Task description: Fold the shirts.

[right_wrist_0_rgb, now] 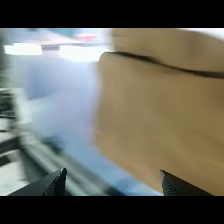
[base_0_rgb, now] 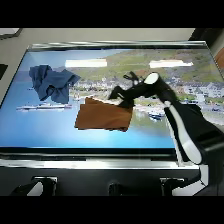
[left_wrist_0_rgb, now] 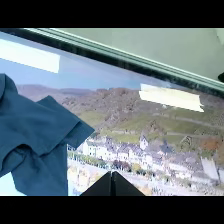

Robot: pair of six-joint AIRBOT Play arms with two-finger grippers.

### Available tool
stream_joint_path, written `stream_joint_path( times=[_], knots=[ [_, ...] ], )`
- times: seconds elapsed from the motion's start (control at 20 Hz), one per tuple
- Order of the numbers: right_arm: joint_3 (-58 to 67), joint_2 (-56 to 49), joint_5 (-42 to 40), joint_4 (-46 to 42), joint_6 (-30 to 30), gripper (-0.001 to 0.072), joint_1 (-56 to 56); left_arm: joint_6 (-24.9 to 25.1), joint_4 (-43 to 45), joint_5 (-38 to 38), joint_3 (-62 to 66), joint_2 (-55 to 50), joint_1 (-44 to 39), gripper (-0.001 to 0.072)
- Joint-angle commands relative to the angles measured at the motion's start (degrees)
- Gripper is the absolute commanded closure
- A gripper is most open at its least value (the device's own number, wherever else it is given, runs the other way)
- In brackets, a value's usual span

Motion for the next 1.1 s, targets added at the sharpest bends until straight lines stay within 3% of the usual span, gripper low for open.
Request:
stream_joint_path(
  times=[0.0, 0.1, 0.2, 0.4, 0.45, 0.5, 0.55, 0.6, 0.8, 1.05],
  knots=[
    [-2.95, 3.74, 16.70, -27.45, 6.67, 0.0037, -8.13, 0.63, 0.50, -0.39, -2.69, 0.31, 0.11, 0.0676],
    [-8.74, 3.63, 14.25, -23.63, 5.35, 0.0034, -8.11, 0.61, 0.26, -0.26, -4.13, 0.31, 0.11, 0.0676],
    [-13.40, 3.41, 6.75, -16.92, 5.18, 0.0035, -6.51, 0.63, 0.28, 0.72, -5.20, 0.31, 0.11, 0.0676],
    [-14.40, 0.33, -1.97, -8.50, 3.87, 0.0054, -1.53, 0.85, 0.26, 1.16, -6.71, 0.31, 0.11, 0.0676],
    [-14.40, -0.24, -2.82, -6.29, 2.56, 0.0128, -0.59, 1.14, 0.26, 1.36, -7.06, 0.31, 0.11, 0.0676],
    [-14.38, -0.50, -3.69, -4.04, 0.26, 0.0270, 0.07, 1.20, 0.26, 1.60, -7.28, 0.31, 0.11, 0.0676],
    [-14.29, -0.46, -4.35, -1.05, -3.43, 0.0547, 0.11, 1.22, 0.26, 1.66, -7.30, 0.28, 0.13, 0.0676],
    [-13.73, -0.17, -3.78, 1.73, -5.66, 0.0680, -0.39, 1.22, 0.26, 1.79, -7.28, 0.31, 0.13, 0.0676],
    [-5.99, 6.32, 0.87, 3.08, -7.63, 0.0683, -6.67, 1.92, 0.28, 1.97, -7.28, 0.28, 0.13, 0.0676],
    [6.71, 16.61, 9.42, 0.09, 4.33, 0.0682, -24.74, 1.90, 0.26, 1.99, -7.28, 0.28, 0.11, 0.0676]
  ],
)
